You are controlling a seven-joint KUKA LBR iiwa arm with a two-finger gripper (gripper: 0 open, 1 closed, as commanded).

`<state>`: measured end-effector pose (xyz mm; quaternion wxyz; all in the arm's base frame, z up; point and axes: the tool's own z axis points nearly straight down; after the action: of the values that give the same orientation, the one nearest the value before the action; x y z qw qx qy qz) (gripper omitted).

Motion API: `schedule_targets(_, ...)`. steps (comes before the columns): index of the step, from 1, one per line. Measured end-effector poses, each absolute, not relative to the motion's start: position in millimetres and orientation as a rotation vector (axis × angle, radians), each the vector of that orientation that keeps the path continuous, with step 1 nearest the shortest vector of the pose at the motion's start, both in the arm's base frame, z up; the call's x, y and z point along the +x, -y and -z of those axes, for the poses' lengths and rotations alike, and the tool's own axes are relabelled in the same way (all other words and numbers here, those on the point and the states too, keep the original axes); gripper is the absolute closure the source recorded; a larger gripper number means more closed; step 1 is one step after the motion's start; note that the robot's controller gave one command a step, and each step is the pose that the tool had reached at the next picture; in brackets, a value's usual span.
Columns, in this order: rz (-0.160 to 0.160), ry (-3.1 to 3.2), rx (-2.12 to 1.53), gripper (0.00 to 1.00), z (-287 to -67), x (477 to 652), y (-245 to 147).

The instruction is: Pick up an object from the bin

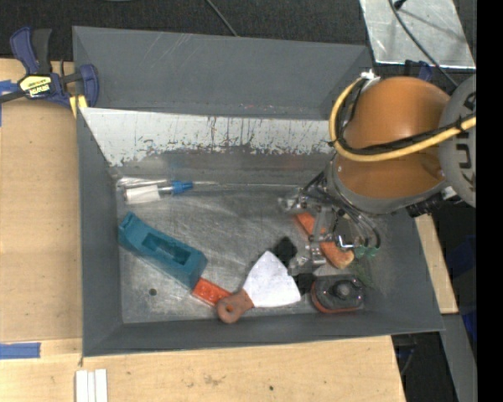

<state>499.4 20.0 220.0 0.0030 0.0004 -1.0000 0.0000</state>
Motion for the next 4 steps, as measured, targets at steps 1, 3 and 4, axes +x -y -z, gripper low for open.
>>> schedule_targets(1, 0.000, 3.144, 0.000, 0.00, -224, 501.1, -20)
schedule_targets(3, 0.003, 3.085, 0.607, 0.00, -189, 490.2, -56)
schedule_targets(4, 0.000, 3.079, 0.647, 0.00, -144, 496.3, -49)
